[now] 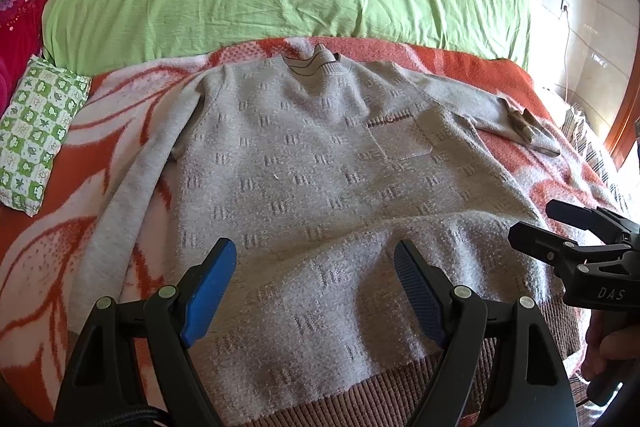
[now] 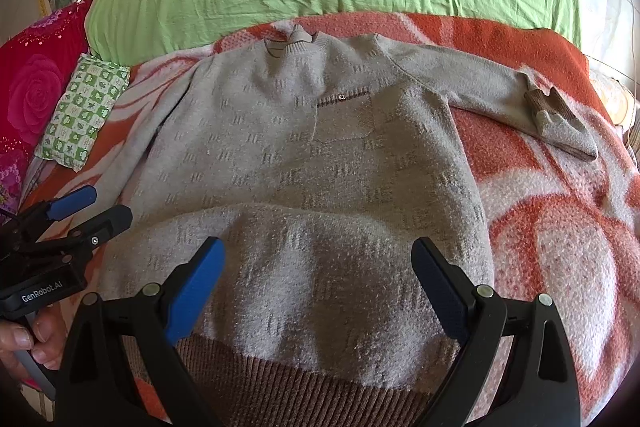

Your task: Fold small clothes

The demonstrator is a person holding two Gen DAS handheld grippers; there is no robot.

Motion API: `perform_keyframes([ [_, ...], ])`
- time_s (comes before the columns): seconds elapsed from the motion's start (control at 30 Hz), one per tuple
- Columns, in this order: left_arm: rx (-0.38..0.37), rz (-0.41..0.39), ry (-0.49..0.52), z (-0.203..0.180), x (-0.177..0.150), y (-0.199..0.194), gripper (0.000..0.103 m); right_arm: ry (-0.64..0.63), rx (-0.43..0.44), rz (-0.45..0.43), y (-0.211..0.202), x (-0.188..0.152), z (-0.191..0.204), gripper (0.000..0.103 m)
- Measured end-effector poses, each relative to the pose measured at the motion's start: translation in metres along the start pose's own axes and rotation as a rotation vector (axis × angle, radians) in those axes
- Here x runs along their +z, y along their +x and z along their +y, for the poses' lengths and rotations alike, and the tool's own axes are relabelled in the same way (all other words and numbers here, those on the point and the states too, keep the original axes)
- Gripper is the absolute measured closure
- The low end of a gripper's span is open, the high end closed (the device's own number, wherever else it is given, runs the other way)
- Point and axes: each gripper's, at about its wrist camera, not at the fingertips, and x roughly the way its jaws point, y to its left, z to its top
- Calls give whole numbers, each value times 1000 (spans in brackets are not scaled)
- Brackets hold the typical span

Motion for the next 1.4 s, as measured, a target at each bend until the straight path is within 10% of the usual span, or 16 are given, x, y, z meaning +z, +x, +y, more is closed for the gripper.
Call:
perform_keyframes([
  [0.6, 48, 19, 36, -1, 12, 21, 21, 33, 12, -17, 4, 11, -22, 9],
  [1.2, 126, 67, -46, 39, 92, 102, 21, 216, -260, -17, 38, 94, -214, 10],
  [1.4, 140, 111, -64, 48, 122, 149, 21, 205, -302, 53, 75, 119, -259, 33],
])
